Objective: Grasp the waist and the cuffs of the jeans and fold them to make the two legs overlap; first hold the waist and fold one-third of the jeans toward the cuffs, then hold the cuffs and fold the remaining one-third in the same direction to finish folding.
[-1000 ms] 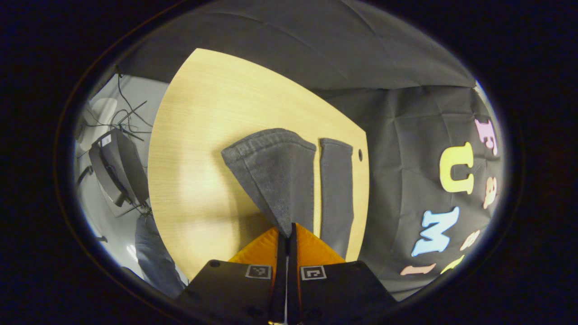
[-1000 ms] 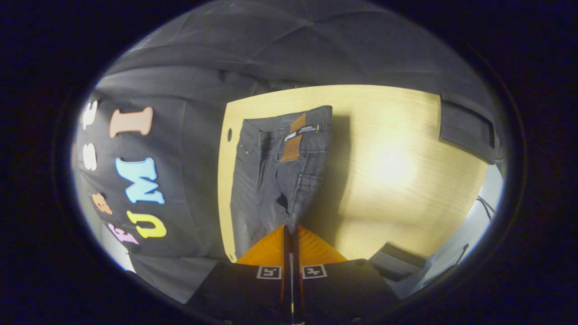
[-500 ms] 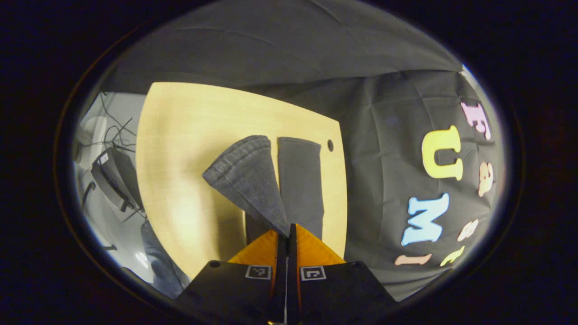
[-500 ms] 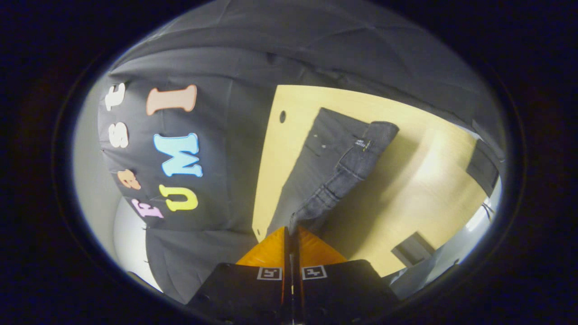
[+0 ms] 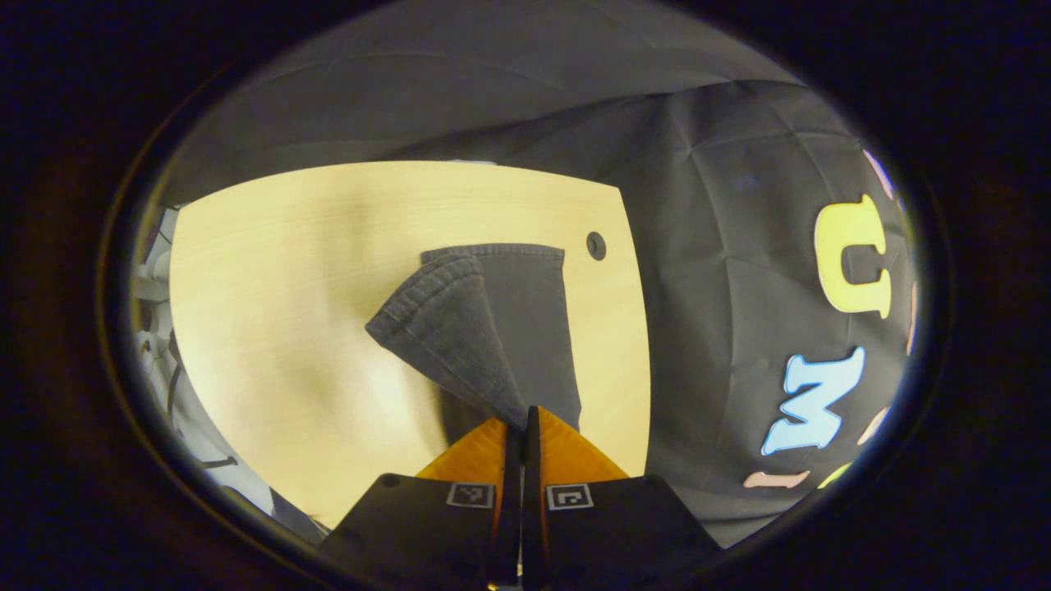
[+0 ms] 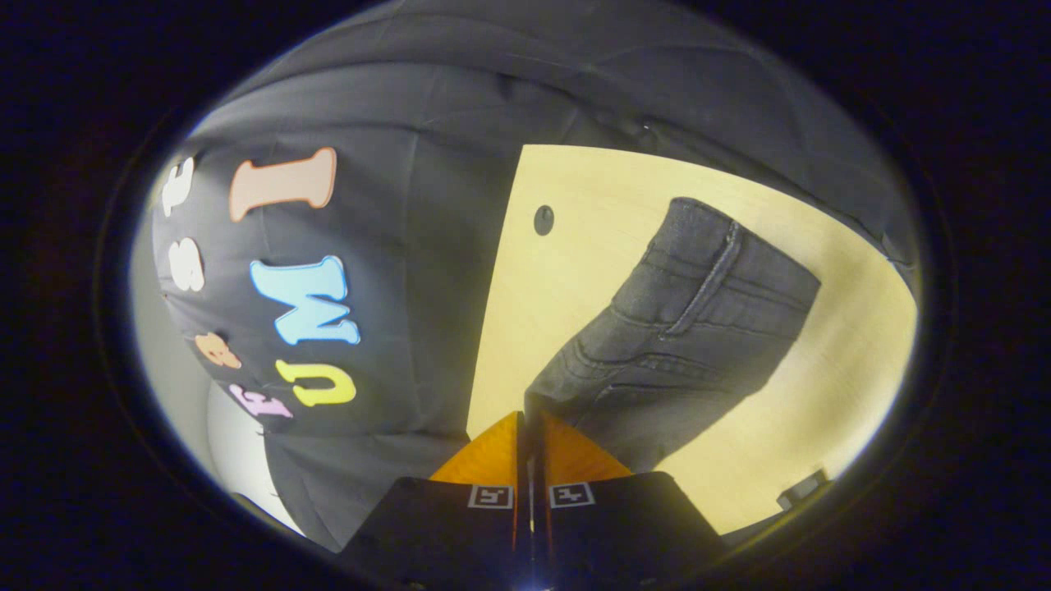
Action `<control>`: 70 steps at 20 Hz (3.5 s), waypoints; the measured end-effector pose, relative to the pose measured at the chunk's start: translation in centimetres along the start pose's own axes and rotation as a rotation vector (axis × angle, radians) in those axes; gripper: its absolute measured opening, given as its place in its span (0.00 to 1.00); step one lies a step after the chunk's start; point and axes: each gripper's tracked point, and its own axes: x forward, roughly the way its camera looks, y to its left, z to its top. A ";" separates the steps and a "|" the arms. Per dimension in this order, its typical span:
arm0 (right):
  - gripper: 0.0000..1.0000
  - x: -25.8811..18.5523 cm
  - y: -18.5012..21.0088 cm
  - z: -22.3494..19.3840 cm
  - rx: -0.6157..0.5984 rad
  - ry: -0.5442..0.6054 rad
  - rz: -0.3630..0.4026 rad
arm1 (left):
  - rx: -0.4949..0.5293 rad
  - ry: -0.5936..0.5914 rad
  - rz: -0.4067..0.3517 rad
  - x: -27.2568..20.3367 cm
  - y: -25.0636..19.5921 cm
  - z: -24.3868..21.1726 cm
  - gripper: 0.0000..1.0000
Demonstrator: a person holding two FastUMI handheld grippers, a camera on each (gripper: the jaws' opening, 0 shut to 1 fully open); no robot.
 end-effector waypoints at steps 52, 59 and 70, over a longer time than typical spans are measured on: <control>0.35 -0.4 -17.4 2.5 0.091 -0.527 -0.138 | 1.010 -0.546 -0.213 -10.1 -6.8 -14.2 0.97; 0.17 -2.7 -6.6 1.1 -0.262 -0.635 -0.150 | 1.081 -0.579 -0.271 -11.5 -8.1 -13.9 0.97; 0.16 1.2 10.2 -13.6 -0.966 -0.756 -0.097 | 1.148 -0.549 -0.326 -9.6 -7.8 -11.5 1.00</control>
